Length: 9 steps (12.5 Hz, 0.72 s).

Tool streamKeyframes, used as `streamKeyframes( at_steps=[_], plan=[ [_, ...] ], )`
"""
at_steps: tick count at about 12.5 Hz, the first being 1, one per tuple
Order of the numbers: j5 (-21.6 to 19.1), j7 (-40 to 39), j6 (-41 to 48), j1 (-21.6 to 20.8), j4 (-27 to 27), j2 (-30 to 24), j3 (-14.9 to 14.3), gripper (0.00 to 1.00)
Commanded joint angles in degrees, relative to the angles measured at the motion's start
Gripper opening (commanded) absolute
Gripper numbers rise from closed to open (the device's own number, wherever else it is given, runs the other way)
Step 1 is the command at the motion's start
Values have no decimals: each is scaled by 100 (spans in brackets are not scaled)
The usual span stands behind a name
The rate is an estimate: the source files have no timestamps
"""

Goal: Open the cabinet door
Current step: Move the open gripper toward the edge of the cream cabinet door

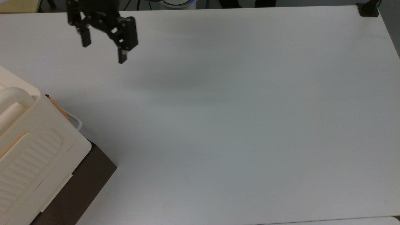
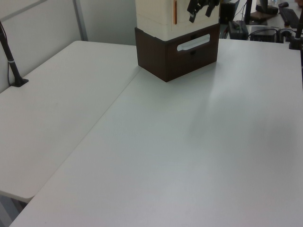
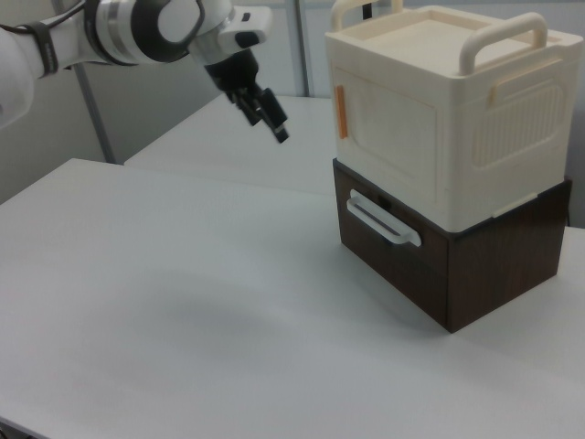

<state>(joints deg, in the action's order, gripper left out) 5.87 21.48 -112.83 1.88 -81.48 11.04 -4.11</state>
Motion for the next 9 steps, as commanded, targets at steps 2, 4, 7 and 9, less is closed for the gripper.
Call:
streamKeyframes(
  at_steps=[2, 4, 7, 9],
  plan=[
    [440, 146, -1090, 146, 106, 284, -63, 100],
    [695, 146, -1398, 198, 106, 451, -63, 98],
    [792, 146, -1899, 207, 106, 636, -72, 97],
    [792, 233, -2154, 216, 184, 697, -90, 91]
  ],
)
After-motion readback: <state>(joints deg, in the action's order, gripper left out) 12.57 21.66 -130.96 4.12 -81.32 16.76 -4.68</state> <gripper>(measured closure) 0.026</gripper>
